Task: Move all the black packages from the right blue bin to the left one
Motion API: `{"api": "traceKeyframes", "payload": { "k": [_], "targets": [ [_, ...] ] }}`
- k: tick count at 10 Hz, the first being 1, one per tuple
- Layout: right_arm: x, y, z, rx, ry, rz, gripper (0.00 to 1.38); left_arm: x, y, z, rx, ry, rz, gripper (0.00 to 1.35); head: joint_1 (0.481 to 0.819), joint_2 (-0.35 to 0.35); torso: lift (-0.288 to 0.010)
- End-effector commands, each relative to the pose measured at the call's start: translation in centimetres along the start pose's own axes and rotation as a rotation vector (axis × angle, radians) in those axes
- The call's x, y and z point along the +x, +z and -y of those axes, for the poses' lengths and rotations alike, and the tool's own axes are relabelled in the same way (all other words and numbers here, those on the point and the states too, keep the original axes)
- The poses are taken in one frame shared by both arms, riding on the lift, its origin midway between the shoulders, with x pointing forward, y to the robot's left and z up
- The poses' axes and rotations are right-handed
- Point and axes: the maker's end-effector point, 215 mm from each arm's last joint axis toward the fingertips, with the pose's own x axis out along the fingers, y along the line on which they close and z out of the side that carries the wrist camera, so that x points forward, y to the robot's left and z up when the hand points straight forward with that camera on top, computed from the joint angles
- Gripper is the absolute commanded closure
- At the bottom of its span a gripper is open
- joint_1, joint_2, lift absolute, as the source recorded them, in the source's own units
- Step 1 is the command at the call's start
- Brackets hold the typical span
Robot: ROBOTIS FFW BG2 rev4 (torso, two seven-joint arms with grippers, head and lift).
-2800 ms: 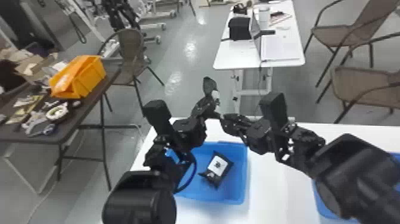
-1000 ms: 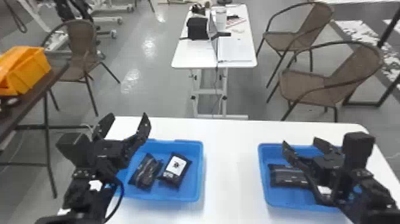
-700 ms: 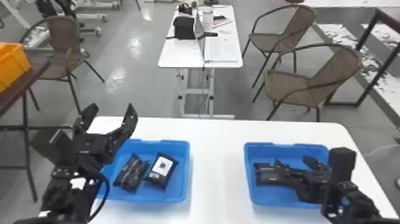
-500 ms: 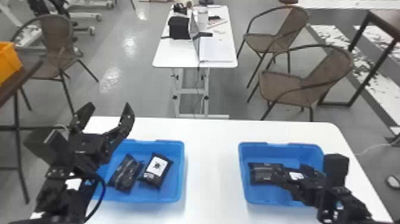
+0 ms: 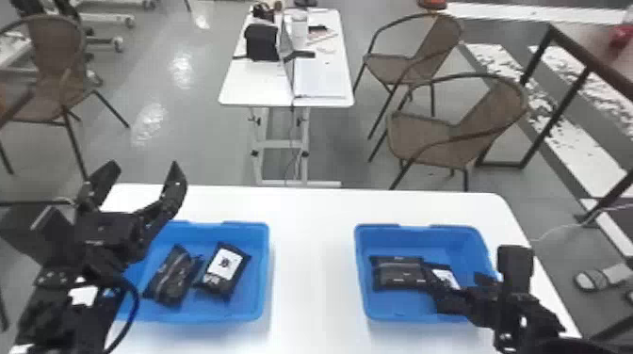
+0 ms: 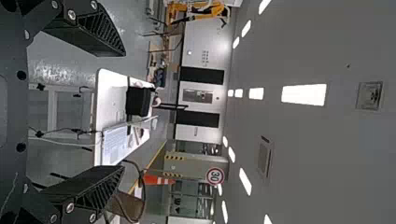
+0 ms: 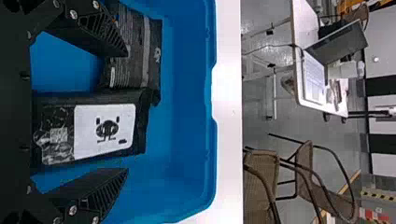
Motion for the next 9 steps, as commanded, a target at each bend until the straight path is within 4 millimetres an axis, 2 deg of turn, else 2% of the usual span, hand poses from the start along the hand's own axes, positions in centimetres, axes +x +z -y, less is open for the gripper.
{"api": "traceKeyframes", "payload": {
  "k": [1, 4, 7, 9],
  "targets": [
    [0.3, -0.2, 2.1, 0.005, -0.036, -0.031, 0.16, 0.0, 0.0, 0.0, -0.004, 0.001, 0.001, 0.17, 0.695, -0.090, 0.000],
    [0.8, -2.1, 3.6, 0.034, -0.046, -0.092, 0.15, -0.1, 0.2, -0.1, -0.002, 0.004, 0.009, 0.17, 0.695, -0.125, 0.000],
    [1.1, -3.4, 1.8, 0.048, -0.020, -0.109, 0.15, -0.2, 0.3, -0.2, -0.003, 0.008, 0.014, 0.18, 0.695, -0.126, 0.000],
    [1.1, -4.7, 1.4, 0.066, -0.014, -0.135, 0.15, -0.2, 0.2, -0.3, -0.004, 0.009, 0.011, 0.18, 0.695, -0.108, 0.000]
  ]
}}
